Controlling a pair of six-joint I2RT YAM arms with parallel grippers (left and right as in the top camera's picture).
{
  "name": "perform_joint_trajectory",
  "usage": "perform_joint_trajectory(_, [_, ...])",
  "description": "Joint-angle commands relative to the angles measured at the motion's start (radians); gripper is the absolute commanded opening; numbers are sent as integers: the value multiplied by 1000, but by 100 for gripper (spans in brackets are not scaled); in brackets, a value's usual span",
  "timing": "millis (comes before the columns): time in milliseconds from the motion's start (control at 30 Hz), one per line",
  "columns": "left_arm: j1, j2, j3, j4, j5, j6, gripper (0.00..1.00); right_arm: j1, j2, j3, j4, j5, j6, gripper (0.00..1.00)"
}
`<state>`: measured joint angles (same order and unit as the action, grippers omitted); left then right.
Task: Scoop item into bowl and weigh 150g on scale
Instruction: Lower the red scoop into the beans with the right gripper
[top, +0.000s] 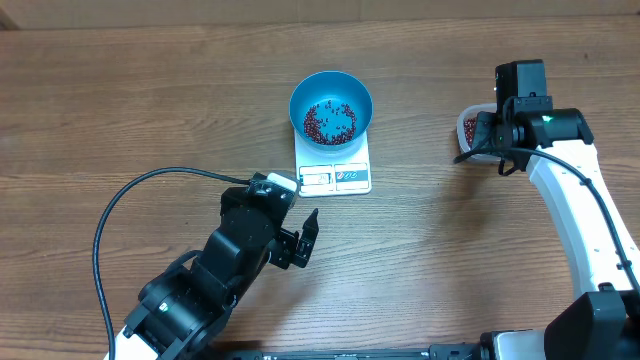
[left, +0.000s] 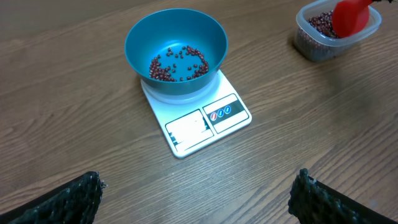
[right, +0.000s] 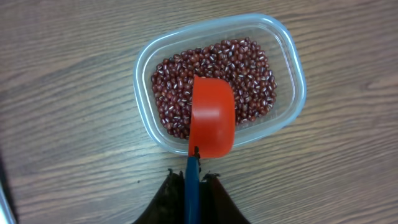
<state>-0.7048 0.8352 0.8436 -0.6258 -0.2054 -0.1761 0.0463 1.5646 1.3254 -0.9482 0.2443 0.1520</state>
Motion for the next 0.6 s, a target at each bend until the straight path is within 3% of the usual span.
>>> perform_joint_trajectory(0, [4,-4,-5,0,-4,19,100,-3,-1,-8,10,10,4,24])
perform_joint_trajectory(167, [4,-4,-5,0,-4,19,100,-3,-1,-8,19,10,3,17])
perform_joint_trajectory(300, [4,-4,-5,0,-4,19,100,-3,-1,-8,29,25,0,24])
perform_joint_trajectory(433, [4,-4,-5,0,-4,19,100,-3,-1,-8,39,28,-3,8])
perform_joint_trajectory(567, [4,-4,-5,0,-4,19,100,-3,-1,-9,54,28,-3,12])
